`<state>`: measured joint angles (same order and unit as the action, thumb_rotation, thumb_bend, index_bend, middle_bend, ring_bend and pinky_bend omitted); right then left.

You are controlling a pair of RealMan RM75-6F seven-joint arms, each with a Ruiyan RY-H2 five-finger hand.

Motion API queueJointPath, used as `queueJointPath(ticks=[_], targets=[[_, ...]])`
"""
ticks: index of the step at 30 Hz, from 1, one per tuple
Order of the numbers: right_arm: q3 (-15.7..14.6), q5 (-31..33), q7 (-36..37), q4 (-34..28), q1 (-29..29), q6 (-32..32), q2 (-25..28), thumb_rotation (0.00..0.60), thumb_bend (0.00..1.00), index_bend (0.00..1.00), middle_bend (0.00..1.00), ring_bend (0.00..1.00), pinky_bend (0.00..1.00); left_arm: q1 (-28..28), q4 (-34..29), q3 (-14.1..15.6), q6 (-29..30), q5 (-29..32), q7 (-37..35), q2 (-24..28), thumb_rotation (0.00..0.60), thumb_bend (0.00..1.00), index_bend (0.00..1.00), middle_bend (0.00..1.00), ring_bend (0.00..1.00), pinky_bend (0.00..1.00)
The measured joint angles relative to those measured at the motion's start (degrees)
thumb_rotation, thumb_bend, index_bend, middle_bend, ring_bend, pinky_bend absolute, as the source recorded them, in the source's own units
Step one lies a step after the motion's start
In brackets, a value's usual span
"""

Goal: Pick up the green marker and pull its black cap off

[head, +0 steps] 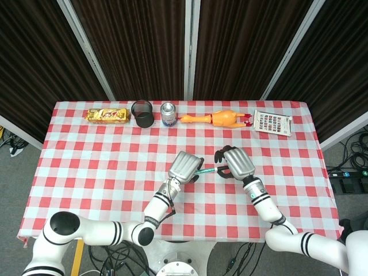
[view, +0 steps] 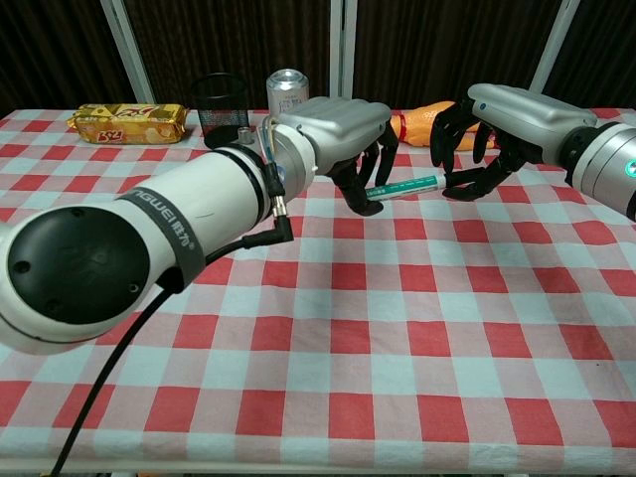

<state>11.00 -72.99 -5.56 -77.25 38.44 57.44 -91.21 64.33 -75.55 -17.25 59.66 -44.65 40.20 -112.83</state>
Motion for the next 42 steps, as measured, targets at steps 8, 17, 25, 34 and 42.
queueJointPath(ticks=[8, 17, 25, 34, 42], targets=[[0.1, 0.4, 1.1, -0.2, -0.3, 0.0, 0.0, 0.600, 0.12, 0.55, 0.54, 0.34, 0.47, -0.3, 2.2, 0.2, 0.3, -1.2, 0.4, -0.8, 0.600, 0.40, 0.59, 0.64, 0.92, 1.00], [0.1, 0.2, 2.1, 0.8, -0.3, -0.1, -0.7, 0.600, 0.13, 0.56, 0.55, 0.34, 0.47, -0.7, 2.6, -0.2, -0.2, -1.6, 0.4, -1.2, 0.600, 0.40, 0.59, 0.64, 0.92, 1.00], [0.1, -0.4, 2.8, 0.7, -0.4, 0.6, -0.9, 0.600, 0.15, 0.59, 0.57, 0.36, 0.48, -1.1, 1.5, -0.8, 0.1, -1.7, 0.9, -0.9, 0.600, 0.40, 0.59, 0.64, 0.92, 1.00], [0.3, -0.4, 2.8, 1.1, -0.3, 0.6, -1.4, 0.600, 0.14, 0.60, 0.58, 0.36, 0.48, -1.5, 1.3, -0.9, -0.1, -1.6, 1.0, -0.7, 0.600, 0.40, 0.59, 0.64, 0.92, 1.00], [0.3, -0.4, 2.7, 1.4, -0.2, 0.7, -1.7, 0.600, 0.15, 0.62, 0.59, 0.37, 0.48, -1.6, 1.3, -1.3, -0.3, -1.6, 1.1, -0.7, 0.600, 0.40, 0.59, 0.64, 0.92, 1.00]])
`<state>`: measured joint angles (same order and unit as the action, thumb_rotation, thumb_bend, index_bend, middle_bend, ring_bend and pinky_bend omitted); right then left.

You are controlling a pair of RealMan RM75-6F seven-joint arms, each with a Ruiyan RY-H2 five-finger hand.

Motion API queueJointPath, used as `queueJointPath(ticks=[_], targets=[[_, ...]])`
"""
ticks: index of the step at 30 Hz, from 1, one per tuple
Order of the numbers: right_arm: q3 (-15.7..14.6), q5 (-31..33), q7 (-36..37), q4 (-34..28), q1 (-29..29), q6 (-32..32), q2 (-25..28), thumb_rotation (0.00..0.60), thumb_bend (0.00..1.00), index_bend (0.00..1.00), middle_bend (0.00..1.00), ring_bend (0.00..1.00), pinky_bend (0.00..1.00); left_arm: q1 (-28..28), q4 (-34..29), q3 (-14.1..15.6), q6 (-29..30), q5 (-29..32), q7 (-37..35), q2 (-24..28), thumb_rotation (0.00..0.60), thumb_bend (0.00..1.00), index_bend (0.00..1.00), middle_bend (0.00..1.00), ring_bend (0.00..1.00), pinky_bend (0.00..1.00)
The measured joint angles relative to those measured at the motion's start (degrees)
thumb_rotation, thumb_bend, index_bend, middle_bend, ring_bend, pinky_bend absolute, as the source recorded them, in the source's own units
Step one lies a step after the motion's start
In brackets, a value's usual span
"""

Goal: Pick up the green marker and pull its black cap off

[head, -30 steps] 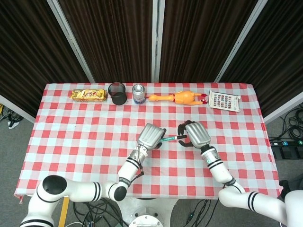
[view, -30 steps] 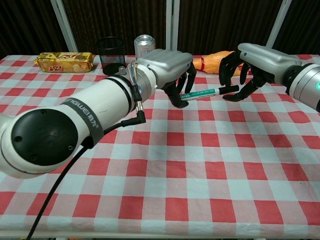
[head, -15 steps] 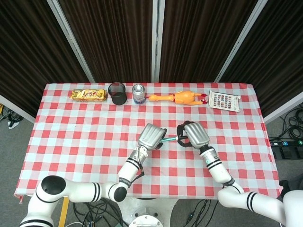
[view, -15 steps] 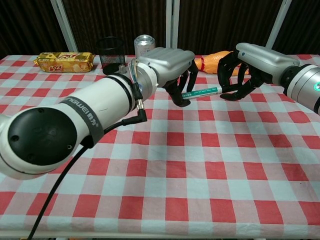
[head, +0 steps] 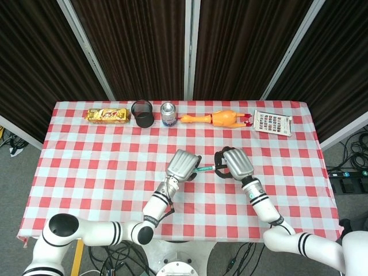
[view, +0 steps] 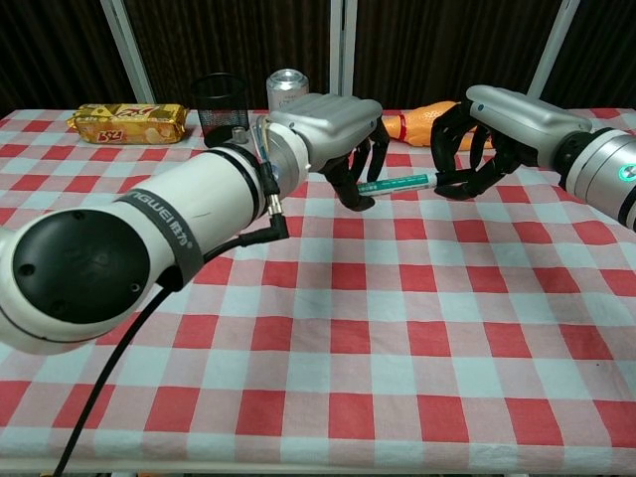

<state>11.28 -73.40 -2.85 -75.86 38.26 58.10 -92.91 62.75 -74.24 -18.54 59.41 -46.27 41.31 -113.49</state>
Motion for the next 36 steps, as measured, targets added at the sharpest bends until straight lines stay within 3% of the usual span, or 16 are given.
queueJointPath(ticks=[8, 18, 23, 36], targets=[[-0.1, -0.8, 0.7, 0.2, -0.1, 0.6, -0.2, 0.600, 0.16, 0.65, 0.61, 0.39, 0.48, -0.4, -1.9, -0.3, 0.1, 0.3, -0.2, 0.6, 0.600, 0.40, 0.59, 0.64, 0.92, 1.00], [-0.1, -1.6, 2.3, 0.7, -0.2, 1.1, -0.5, 0.600, 0.12, 0.55, 0.59, 0.39, 0.48, -0.8, -4.2, -0.5, 0.8, 0.5, 0.1, 1.6, 0.600, 0.40, 0.59, 0.64, 0.92, 1.00], [-0.2, -1.5, 2.2, 0.6, -0.2, 0.8, -0.4, 0.600, 0.12, 0.55, 0.59, 0.39, 0.48, -0.8, -4.5, -0.2, 0.8, 0.7, 0.4, 1.8, 0.600, 0.40, 0.59, 0.64, 0.92, 1.00], [-0.2, -1.5, 2.1, 1.1, -0.3, 1.0, -0.8, 0.600, 0.15, 0.62, 0.63, 0.40, 0.50, -0.9, -4.4, -0.1, 0.8, 1.2, 0.3, 2.0, 0.600, 0.40, 0.59, 0.64, 0.92, 1.00]])
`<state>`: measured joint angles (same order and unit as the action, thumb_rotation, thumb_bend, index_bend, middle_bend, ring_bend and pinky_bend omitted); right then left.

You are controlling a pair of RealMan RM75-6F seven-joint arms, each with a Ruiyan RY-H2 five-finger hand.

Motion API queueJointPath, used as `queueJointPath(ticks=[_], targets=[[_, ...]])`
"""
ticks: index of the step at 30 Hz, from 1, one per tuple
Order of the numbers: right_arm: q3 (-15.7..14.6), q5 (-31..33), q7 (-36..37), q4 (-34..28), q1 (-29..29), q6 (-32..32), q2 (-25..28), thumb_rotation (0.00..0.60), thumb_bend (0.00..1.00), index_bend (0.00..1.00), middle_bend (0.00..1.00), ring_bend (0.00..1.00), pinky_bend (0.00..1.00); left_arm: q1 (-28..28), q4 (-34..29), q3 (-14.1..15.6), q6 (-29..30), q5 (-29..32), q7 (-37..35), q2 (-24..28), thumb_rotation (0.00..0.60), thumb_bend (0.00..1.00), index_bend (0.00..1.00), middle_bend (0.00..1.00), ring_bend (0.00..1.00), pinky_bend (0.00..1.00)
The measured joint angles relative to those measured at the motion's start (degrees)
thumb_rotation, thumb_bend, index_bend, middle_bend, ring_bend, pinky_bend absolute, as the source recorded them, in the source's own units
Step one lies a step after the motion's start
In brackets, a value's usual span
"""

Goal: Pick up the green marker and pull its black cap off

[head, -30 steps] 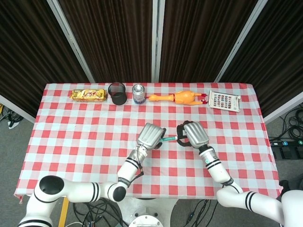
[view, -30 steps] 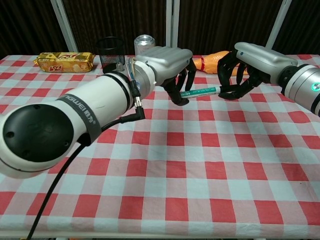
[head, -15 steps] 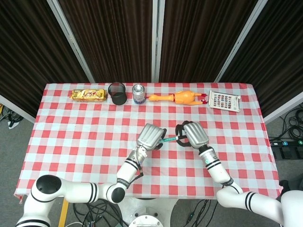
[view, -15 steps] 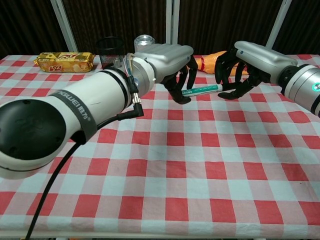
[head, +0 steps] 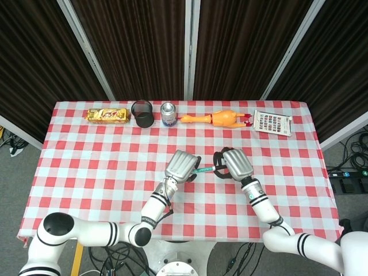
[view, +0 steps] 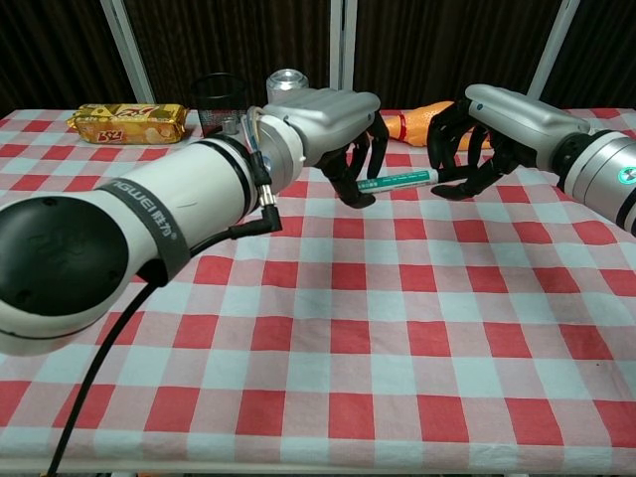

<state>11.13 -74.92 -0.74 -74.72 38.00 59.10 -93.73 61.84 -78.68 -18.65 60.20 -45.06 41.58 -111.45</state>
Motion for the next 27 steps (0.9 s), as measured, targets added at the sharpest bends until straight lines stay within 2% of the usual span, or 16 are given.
queueJointPath(ticks=[15, 27], targets=[[-0.1, 0.0, -0.7, 0.9, 0.0, 0.0, -0.5, 0.600, 0.16, 0.65, 0.65, 0.41, 0.50, -0.2, -0.1, 0.3, 0.2, 0.3, 0.2, 0.3, 0.600, 0.40, 0.59, 0.64, 0.92, 1.00], [0.2, 0.8, -2.6, 1.1, -0.1, 0.4, -1.1, 0.600, 0.27, 0.75, 0.72, 0.45, 0.52, -0.1, -0.1, 0.8, 0.1, 0.4, 0.8, 0.3, 0.600, 0.40, 0.59, 0.64, 0.92, 1.00]])
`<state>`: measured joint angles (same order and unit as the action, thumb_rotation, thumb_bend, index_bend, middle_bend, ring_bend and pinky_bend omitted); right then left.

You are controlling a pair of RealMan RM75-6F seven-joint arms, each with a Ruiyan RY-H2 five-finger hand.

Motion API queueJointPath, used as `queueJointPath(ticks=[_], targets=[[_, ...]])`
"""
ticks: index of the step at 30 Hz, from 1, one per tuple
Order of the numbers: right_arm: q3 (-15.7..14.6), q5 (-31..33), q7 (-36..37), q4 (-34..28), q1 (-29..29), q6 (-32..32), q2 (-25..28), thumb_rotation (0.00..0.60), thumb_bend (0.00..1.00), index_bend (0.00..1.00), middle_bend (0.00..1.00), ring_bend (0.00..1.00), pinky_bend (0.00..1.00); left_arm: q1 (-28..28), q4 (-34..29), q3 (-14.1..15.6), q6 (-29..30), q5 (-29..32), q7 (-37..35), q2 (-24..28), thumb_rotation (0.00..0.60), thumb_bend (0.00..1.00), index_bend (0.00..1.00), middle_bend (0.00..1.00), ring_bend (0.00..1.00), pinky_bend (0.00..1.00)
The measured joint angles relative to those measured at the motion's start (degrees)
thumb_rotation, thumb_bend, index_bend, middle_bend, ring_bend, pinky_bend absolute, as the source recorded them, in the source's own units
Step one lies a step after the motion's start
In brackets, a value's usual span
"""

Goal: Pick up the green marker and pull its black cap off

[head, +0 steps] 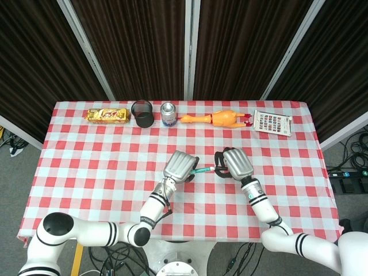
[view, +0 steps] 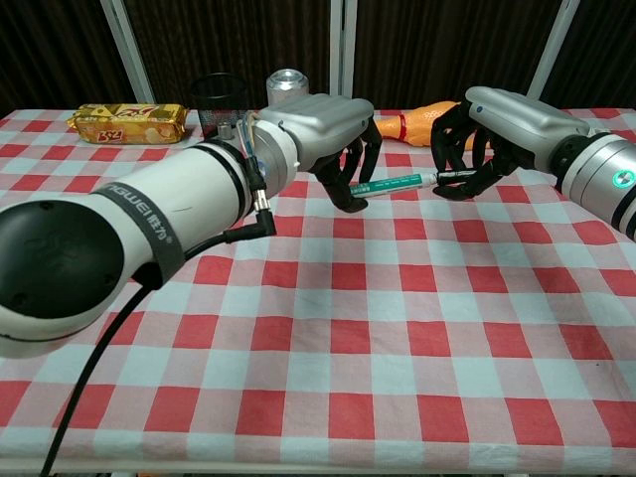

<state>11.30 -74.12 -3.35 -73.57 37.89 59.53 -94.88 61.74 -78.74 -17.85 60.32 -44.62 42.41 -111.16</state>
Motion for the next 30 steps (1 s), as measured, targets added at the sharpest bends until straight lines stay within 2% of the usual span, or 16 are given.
queueJointPath(ticks=[15, 25, 28, 30], targets=[[-0.2, 1.2, 0.2, 0.9, -1.6, 0.2, 1.8, 0.600, 0.29, 0.76, 0.73, 0.46, 0.52, -2.2, -0.5, 0.5, 1.2, 0.0, -1.3, 2.6, 0.600, 0.40, 0.59, 0.64, 0.92, 1.00], [-1.6, 1.3, 2.1, 5.1, -2.0, -1.8, 0.2, 0.600, 0.29, 0.76, 0.72, 0.46, 0.52, -4.9, 2.8, 2.9, 0.7, -1.5, -4.0, 3.5, 0.600, 0.40, 0.59, 0.64, 0.92, 1.00], [-2.1, 1.3, 2.6, 7.1, -2.0, -2.6, -1.0, 0.600, 0.21, 0.73, 0.69, 0.45, 0.52, -5.8, 4.2, 3.5, 0.3, -1.8, -5.1, 3.6, 0.600, 0.40, 0.59, 0.64, 0.92, 1.00], [-2.4, 1.2, 3.1, 8.6, -2.0, -3.4, -1.7, 0.600, 0.10, 0.65, 0.62, 0.41, 0.51, -6.3, 5.1, 3.9, -0.1, -1.9, -5.7, 3.5, 0.600, 0.40, 0.59, 0.64, 0.92, 1.00]])
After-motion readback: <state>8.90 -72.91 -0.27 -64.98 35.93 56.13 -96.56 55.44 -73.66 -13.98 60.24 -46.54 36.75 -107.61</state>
